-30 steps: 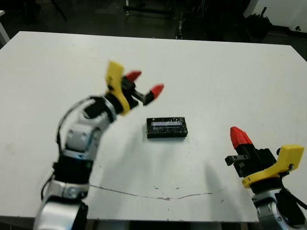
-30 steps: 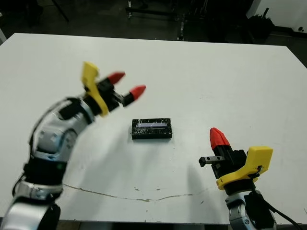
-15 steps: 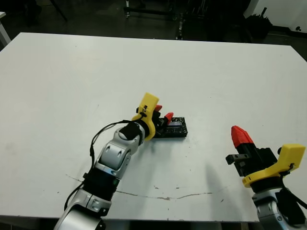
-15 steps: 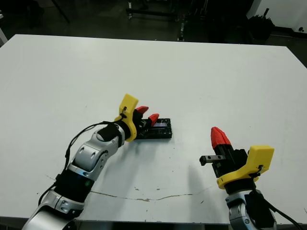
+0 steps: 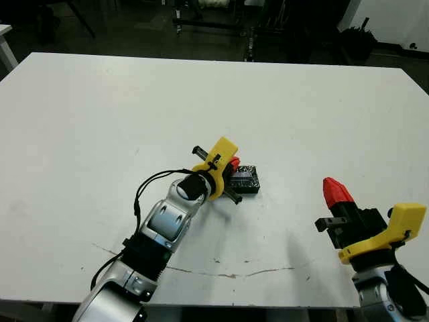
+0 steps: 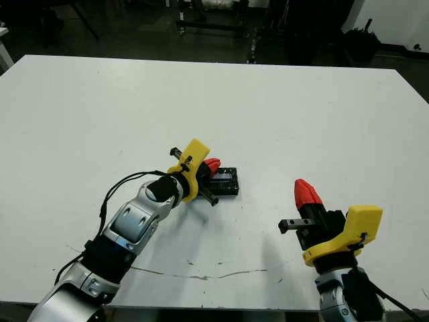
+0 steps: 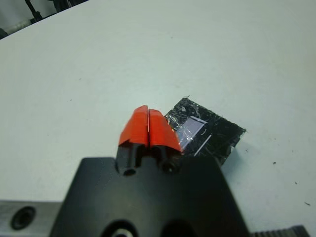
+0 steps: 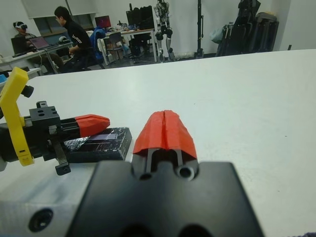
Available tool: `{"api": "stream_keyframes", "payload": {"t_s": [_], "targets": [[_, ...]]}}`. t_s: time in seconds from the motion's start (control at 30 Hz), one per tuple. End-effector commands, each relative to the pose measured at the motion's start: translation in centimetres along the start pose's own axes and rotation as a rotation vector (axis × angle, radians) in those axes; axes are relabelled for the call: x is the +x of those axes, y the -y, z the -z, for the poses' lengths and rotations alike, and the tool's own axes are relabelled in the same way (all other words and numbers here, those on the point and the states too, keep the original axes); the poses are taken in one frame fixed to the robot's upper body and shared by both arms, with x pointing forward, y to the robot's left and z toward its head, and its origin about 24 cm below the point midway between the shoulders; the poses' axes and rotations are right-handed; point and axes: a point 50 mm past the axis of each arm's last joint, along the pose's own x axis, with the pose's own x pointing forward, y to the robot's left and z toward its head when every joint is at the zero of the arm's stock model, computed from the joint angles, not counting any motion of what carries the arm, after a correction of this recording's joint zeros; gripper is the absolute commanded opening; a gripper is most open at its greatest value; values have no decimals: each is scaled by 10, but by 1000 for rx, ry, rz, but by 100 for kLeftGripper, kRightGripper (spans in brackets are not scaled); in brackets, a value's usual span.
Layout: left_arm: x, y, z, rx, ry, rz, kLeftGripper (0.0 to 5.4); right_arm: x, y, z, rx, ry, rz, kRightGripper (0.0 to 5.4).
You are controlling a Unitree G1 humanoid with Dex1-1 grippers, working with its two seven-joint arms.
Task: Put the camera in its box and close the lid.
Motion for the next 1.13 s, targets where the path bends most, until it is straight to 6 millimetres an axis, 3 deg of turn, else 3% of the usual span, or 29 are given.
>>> {"api": "stream_keyframes", "payload": {"t_s": [0.03, 0.3, 0.5, 0.63, 0.73, 0.83, 0.97, 1.13], "targets": [[-18, -10, 32, -56, -88, -36, 2, -1, 0, -1, 4, 12, 2, 0], [-75, -47, -38, -95, 334, -121, 2, 0, 0, -4, -8, 34, 14, 0], [-117, -78, -56, -233, 525, -157, 2, 5, 2, -11, -14, 62, 46, 0], [-139, -81, -46, -256, 634, -300, 2, 11, 0, -16, -19, 119, 82, 0], [-144, -77, -27, -196, 705, -482, 2, 15, -3, -16, -35, 152, 119, 0], [-144, -68, 1, -166, 659, -607, 2, 17, -6, -13, -40, 167, 164, 0], [-143, -52, 28, -164, 602, -679, 2, 18, -9, -10, -62, 187, 189, 0], [-141, -45, 37, -198, 569, -696, 2, 18, -9, -8, -77, 204, 196, 0]]}}
